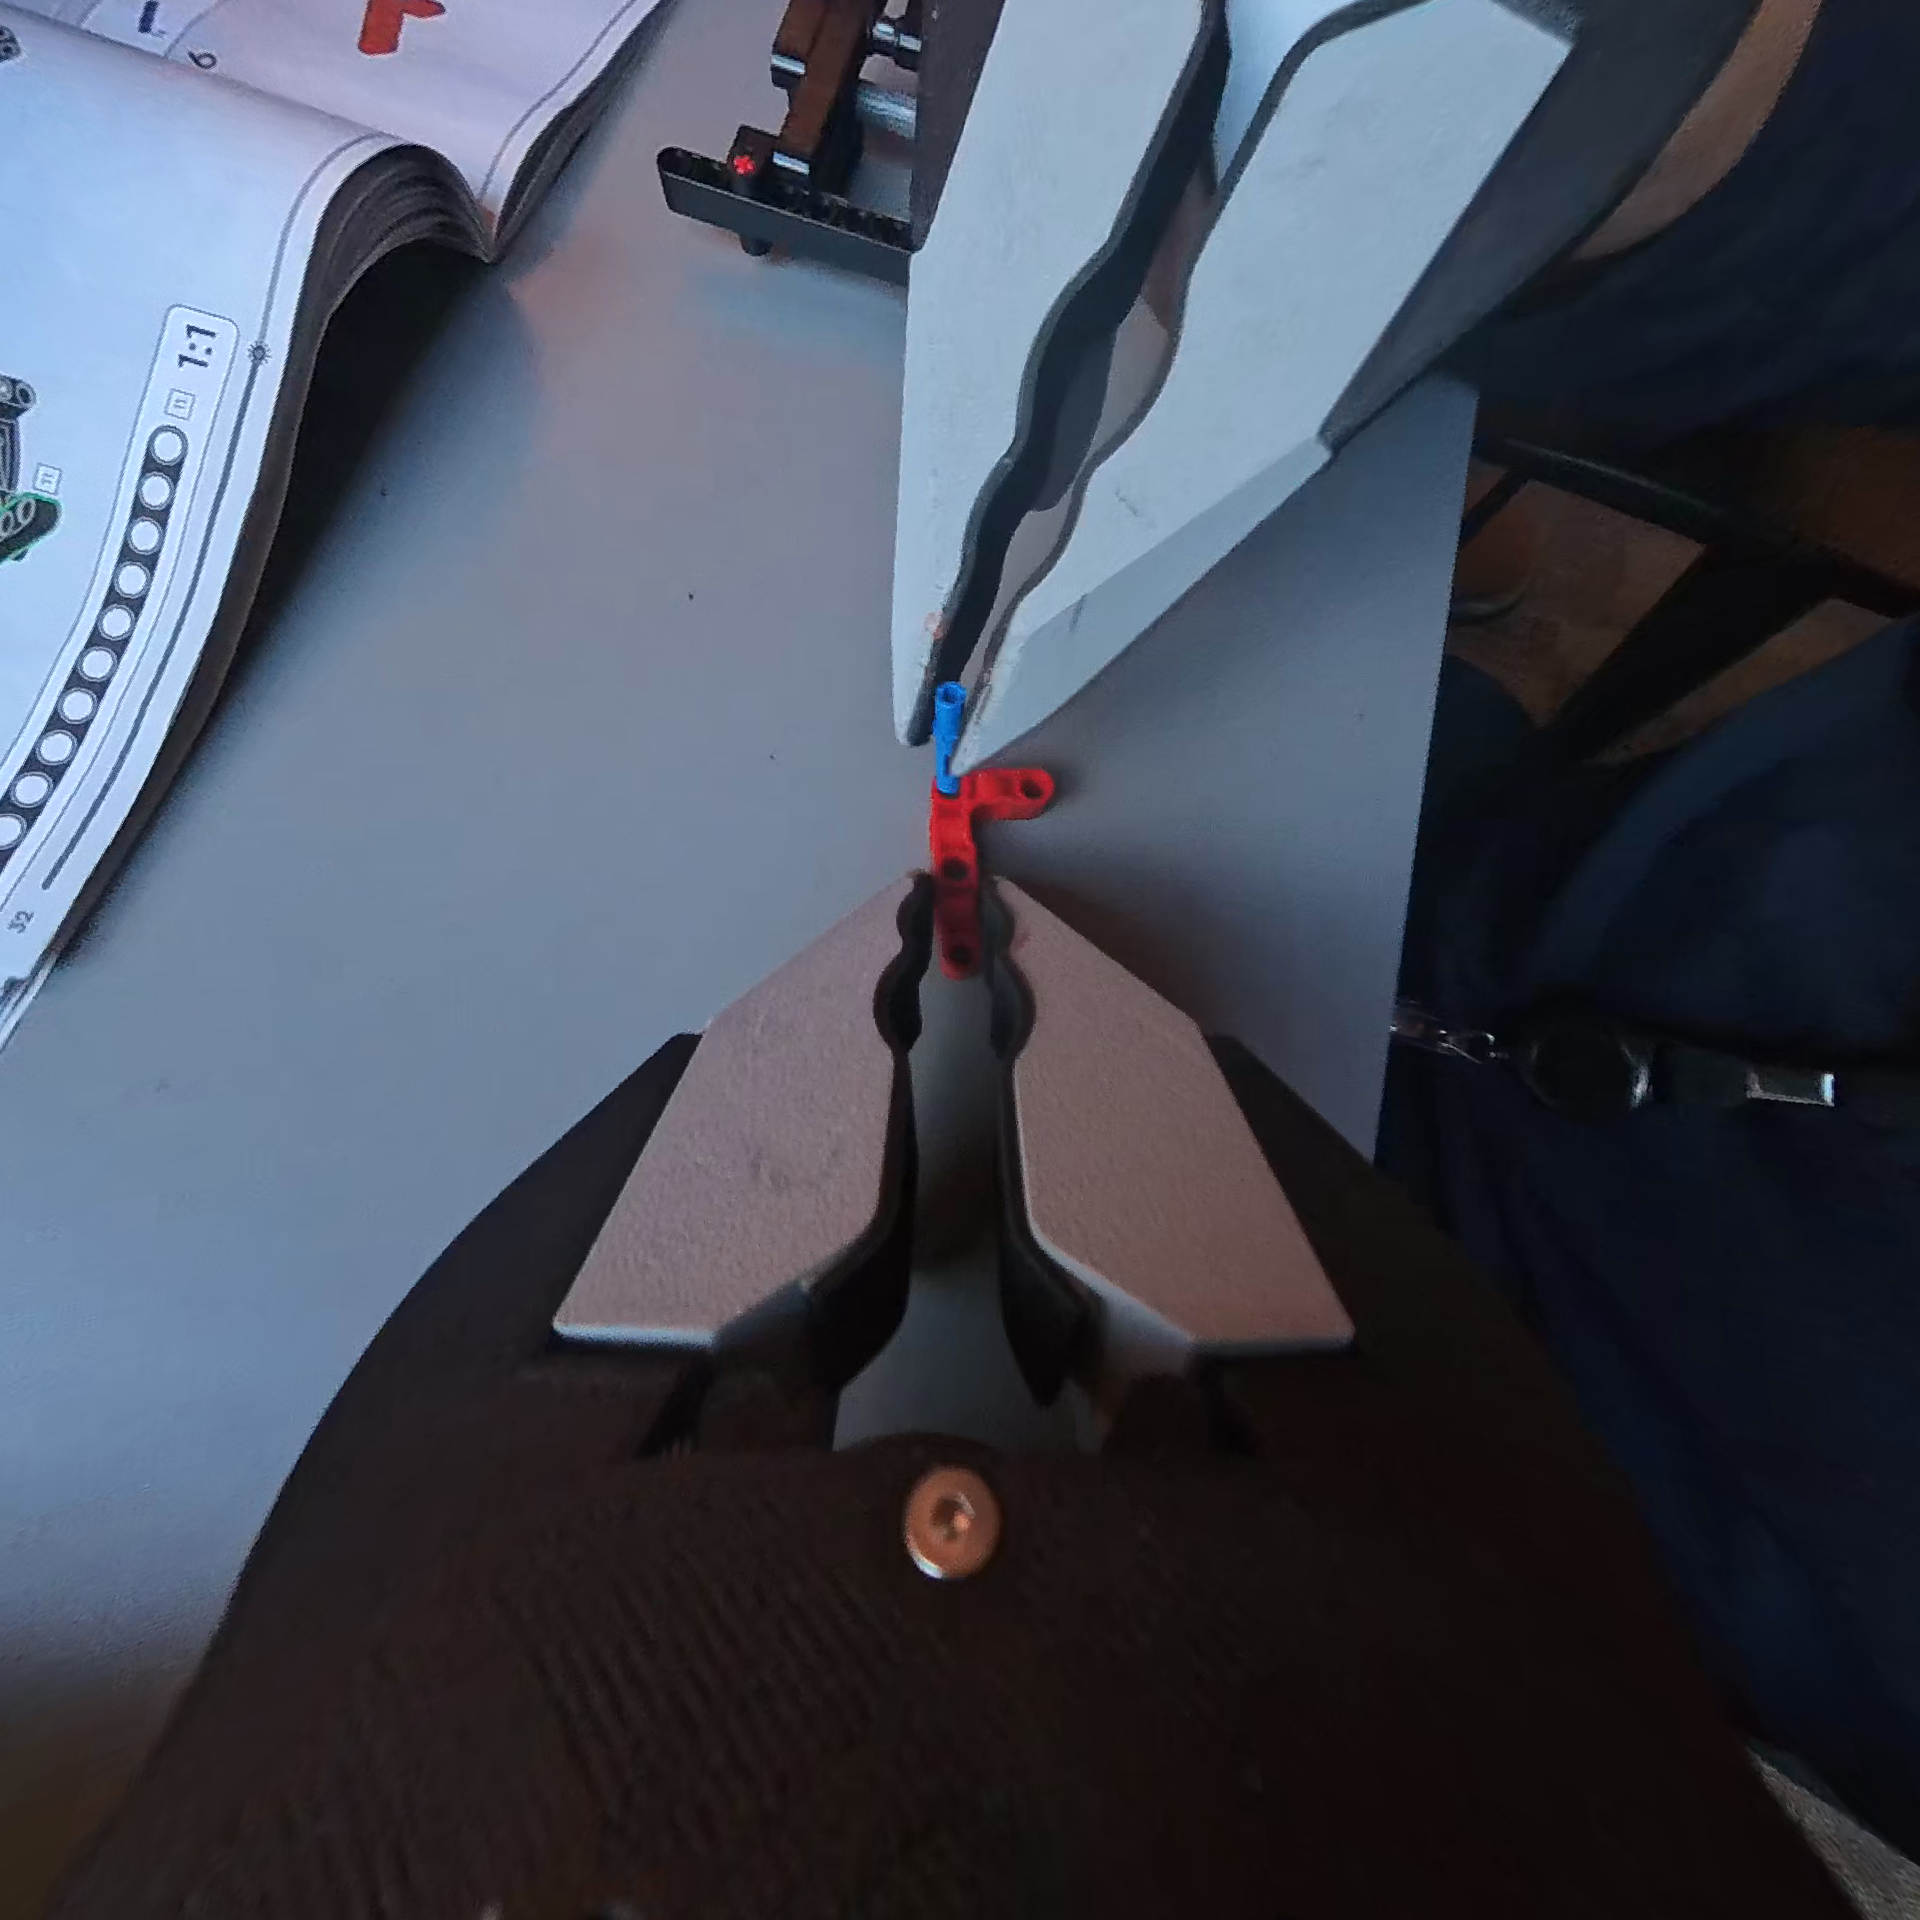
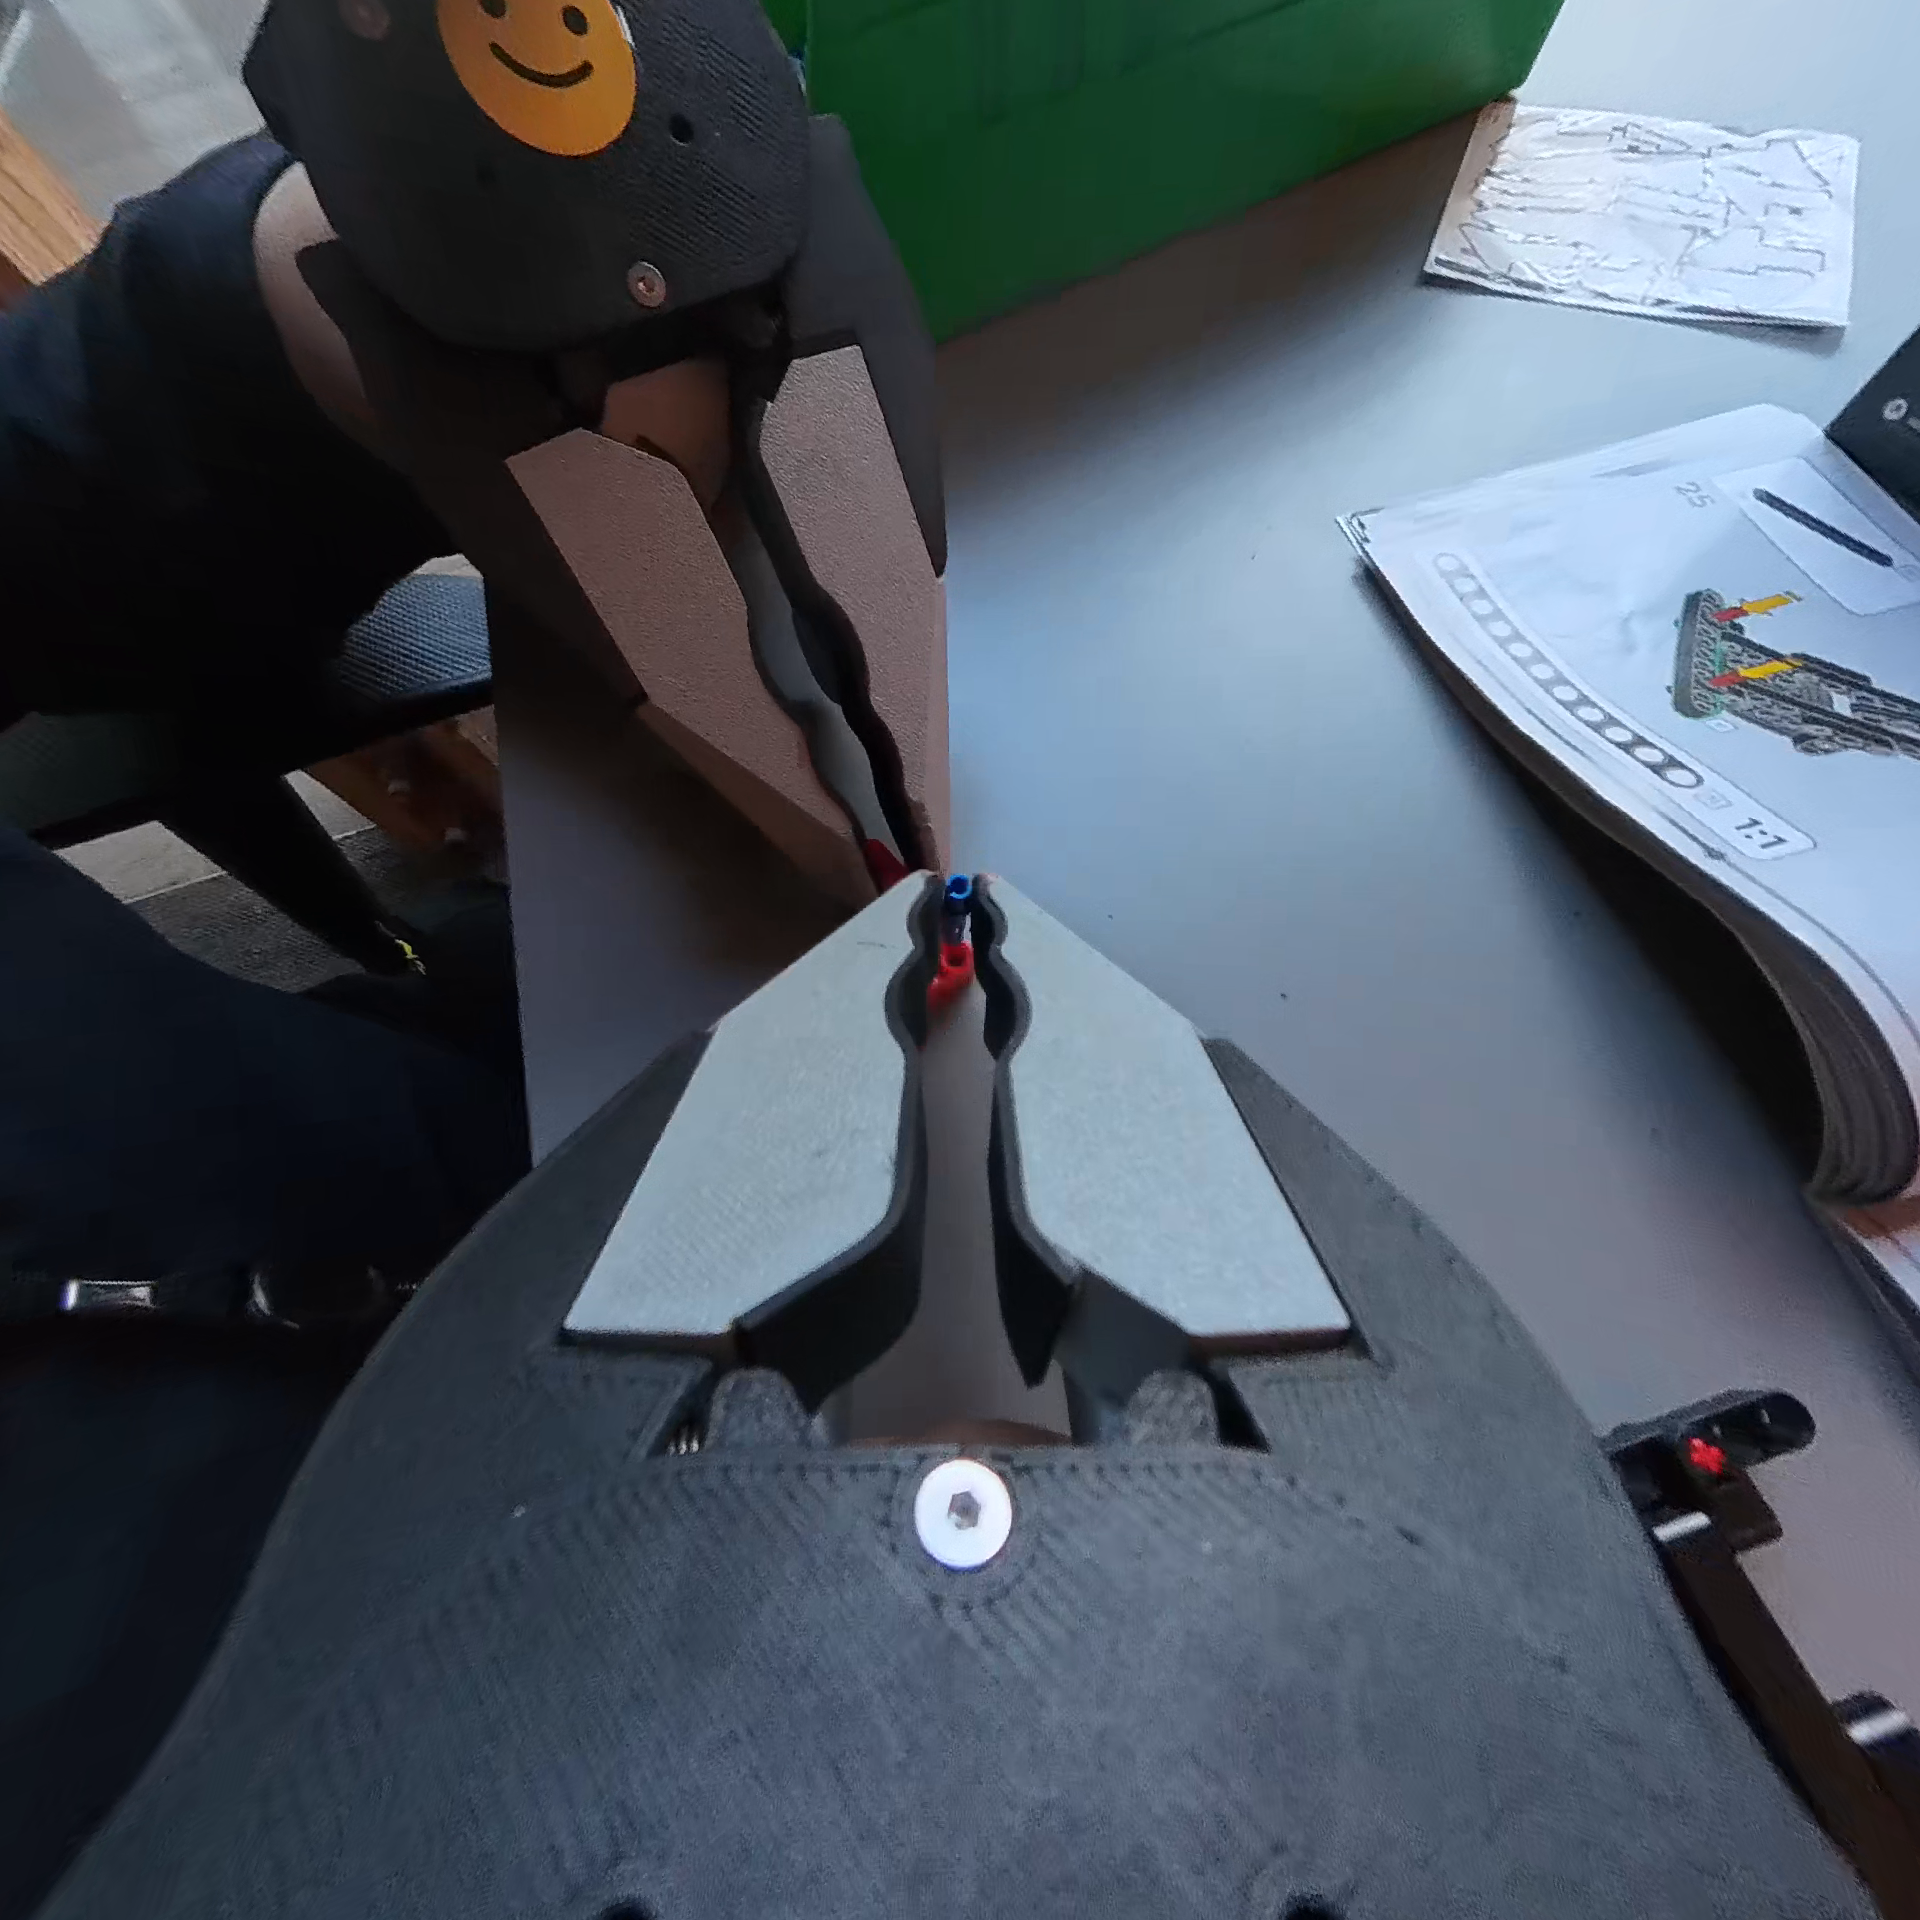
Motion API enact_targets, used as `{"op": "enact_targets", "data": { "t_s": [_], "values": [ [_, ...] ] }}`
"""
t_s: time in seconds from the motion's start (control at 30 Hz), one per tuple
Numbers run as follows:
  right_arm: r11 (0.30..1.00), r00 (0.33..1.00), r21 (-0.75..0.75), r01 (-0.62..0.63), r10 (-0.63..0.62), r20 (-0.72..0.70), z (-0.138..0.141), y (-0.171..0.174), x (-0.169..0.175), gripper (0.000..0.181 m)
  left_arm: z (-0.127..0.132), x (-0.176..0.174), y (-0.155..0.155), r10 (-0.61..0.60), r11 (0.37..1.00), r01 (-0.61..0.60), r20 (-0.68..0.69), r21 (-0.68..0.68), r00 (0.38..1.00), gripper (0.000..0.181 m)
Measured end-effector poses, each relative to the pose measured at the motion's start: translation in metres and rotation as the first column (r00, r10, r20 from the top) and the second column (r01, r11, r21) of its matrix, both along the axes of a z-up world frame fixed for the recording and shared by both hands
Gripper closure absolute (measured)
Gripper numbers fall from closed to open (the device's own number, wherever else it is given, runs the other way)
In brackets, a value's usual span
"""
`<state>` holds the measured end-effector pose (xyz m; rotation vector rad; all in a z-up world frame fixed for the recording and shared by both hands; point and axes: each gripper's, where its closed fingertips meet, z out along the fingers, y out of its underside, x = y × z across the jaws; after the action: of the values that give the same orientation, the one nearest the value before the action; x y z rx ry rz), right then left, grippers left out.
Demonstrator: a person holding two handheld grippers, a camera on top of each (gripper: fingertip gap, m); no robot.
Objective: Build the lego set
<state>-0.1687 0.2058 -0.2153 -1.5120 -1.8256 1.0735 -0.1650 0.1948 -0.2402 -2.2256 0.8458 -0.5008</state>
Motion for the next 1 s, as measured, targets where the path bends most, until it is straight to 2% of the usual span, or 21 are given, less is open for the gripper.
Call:
{"op": "enact_targets", "data": {
  "t_s": [0.6,1.0],
  "values": [
    [0.998,0.999,0.060,0.006,-0.008,0.036,-0.0070,0.0013,0.0025,0.180,-0.0001,-0.0001,0.0000,0.001,1.000,-0.001,0.009,-0.006,1.000,0.176],
    [0.990,0.994,0.133,-0.046,0.032,0.105,-0.0088,0.0001,0.0040,0.180,-0.0001,-0.0001,0.0003,0.003,1.000,-0.003,0.018,-0.014,1.000,0.176]
  ]
}}
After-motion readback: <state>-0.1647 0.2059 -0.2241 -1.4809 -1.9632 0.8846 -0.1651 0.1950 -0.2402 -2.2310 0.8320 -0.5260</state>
